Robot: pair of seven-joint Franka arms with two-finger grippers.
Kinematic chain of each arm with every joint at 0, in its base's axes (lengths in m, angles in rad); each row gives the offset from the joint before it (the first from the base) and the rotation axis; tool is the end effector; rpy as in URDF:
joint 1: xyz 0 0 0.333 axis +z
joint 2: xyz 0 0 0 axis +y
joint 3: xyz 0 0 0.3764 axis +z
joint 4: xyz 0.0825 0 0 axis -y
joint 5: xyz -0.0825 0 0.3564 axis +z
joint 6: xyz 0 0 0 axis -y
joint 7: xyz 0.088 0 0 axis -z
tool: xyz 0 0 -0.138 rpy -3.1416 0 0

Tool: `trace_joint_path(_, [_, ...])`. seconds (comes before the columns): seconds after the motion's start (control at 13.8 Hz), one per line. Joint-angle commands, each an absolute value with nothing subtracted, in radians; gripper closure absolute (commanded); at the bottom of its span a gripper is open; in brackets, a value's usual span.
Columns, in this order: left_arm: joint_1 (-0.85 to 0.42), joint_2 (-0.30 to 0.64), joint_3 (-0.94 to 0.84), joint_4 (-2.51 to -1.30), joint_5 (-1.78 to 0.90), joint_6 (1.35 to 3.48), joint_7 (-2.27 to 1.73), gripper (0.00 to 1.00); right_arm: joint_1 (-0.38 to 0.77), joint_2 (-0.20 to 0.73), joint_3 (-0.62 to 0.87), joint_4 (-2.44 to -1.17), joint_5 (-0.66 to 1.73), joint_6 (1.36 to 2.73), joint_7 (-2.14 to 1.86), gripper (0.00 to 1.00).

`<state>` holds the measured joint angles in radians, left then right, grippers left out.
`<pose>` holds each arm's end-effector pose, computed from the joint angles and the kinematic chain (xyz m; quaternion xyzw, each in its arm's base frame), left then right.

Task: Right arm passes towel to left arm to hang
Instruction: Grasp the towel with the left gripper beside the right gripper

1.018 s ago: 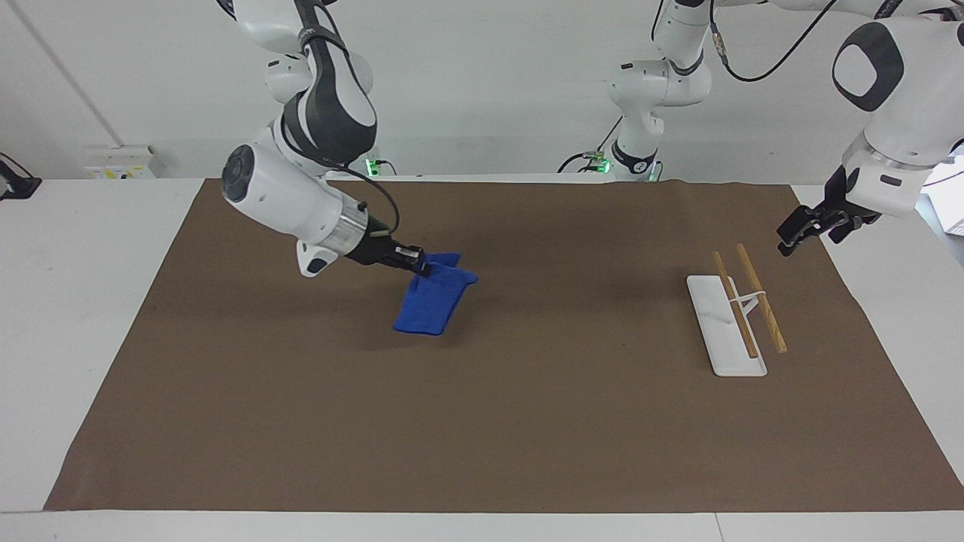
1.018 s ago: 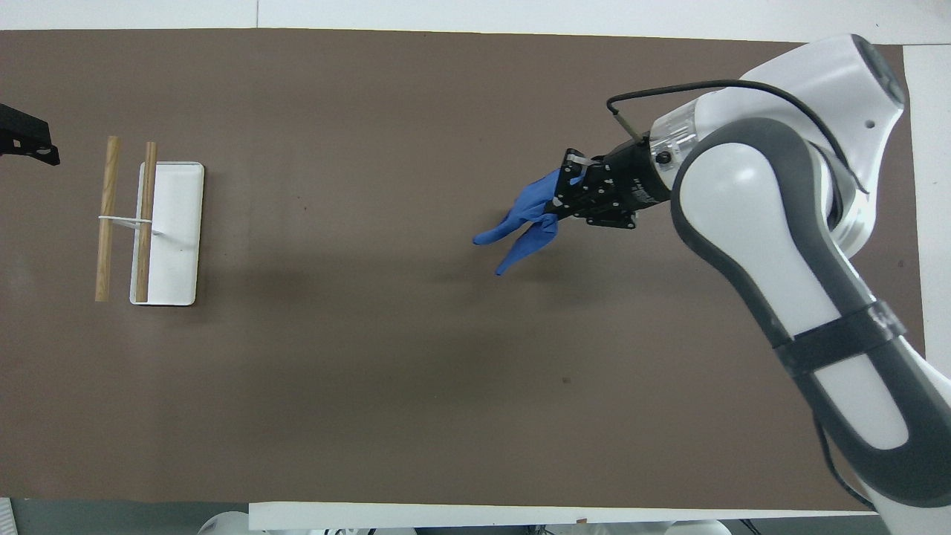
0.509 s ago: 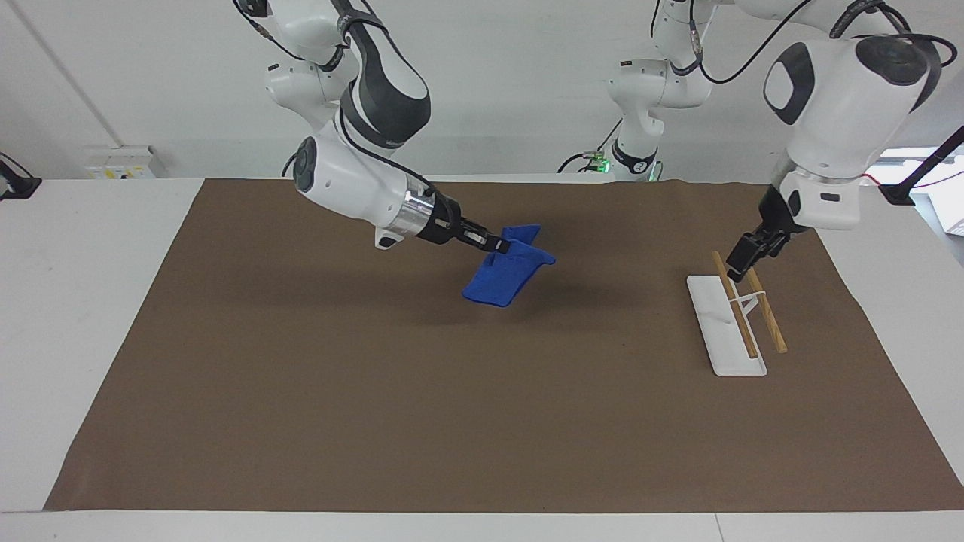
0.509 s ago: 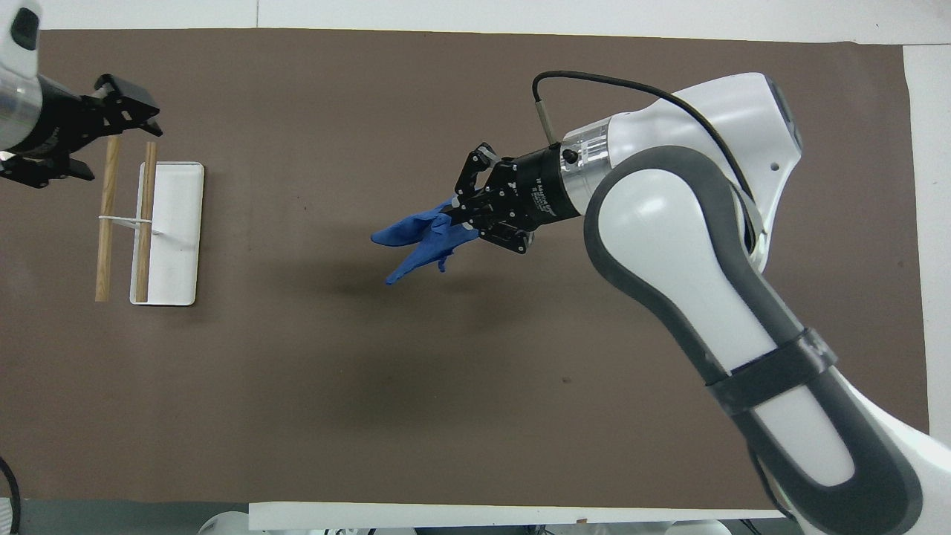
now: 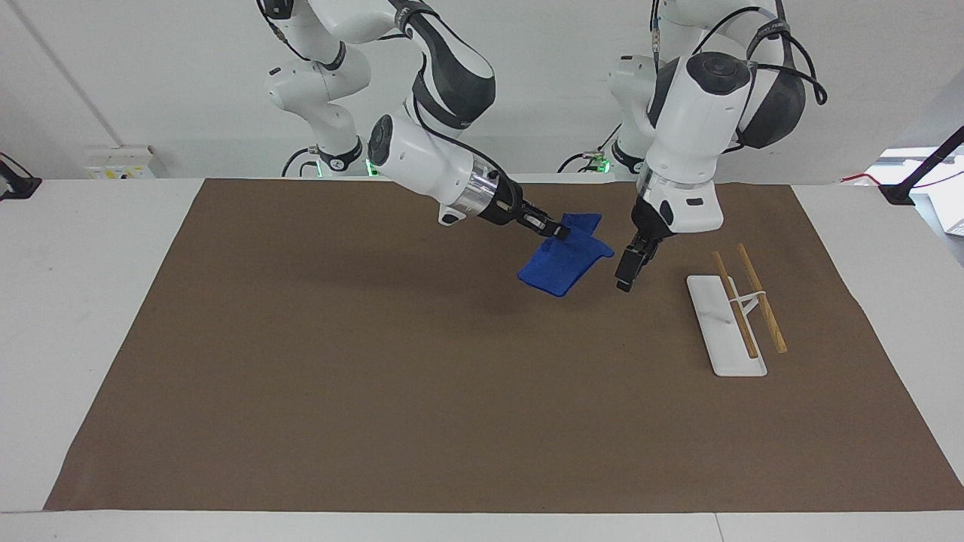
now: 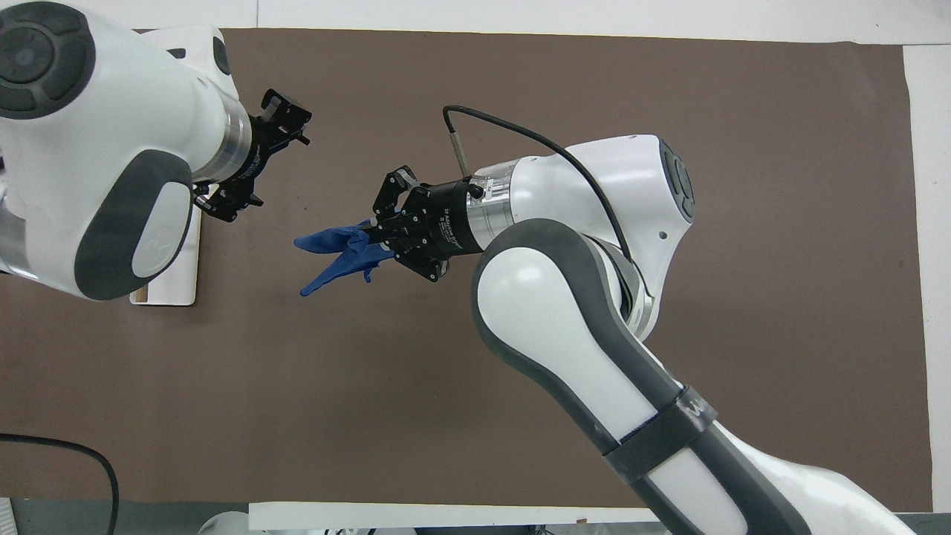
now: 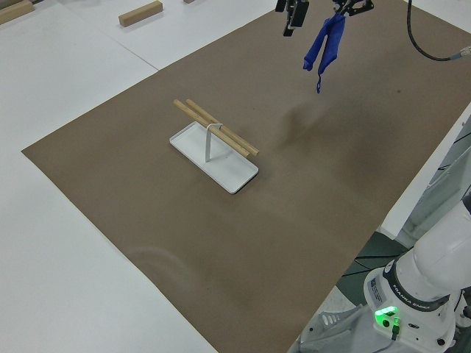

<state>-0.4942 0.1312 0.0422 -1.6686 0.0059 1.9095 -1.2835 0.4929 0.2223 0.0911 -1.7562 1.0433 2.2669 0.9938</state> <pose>0.5388 -0.2626 0.5673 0.9139 0.4022 0.0397 0.0383 0.5272 0.3931 0.5331 -0.7819 0.4314 0.2206 0.3922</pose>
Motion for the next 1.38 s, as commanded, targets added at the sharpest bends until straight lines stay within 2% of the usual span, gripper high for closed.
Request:
trace_joint_path(0.0, [-0.512,0.106,0.055,-1.773,-0.032,1.934,-1.402,0.01,0.488,0.219,0.091,-1.761,1.068,2.272,1.006,1.00])
trace_joint_path(0.22, [-0.514,0.094,0.055,-1.831,-0.037,1.966,-1.483,0.01,0.488,0.219,0.091,-1.761,1.068,2.272,1.006,1.00])
trace_joint_path(0.58, [-0.543,0.094,0.055,-1.822,-0.060,1.904,-1.552,0.05,0.488,0.219,0.091,-1.761,1.068,2.272,1.006,1.00])
trace_joint_path(0.73, [-0.551,0.092,0.055,-1.822,-0.061,1.898,-1.566,0.16,0.488,0.219,0.091,-1.761,1.068,2.272,1.006,1.00])
trace_joint_path(1.02, [-0.558,0.083,0.055,-1.822,-0.061,1.830,-1.575,0.17,0.488,0.219,0.091,-1.761,1.066,2.273,1.005,1.00])
trace_joint_path(1.16, [-0.558,0.084,0.055,-1.821,-0.061,1.833,-1.578,0.47,0.488,0.219,0.091,-1.761,1.066,2.273,1.005,1.00])
trace_joint_path(1.31, [-0.561,0.084,0.055,-1.815,-0.060,1.829,-1.578,0.68,0.488,0.219,0.091,-1.761,1.066,2.275,1.005,1.00])
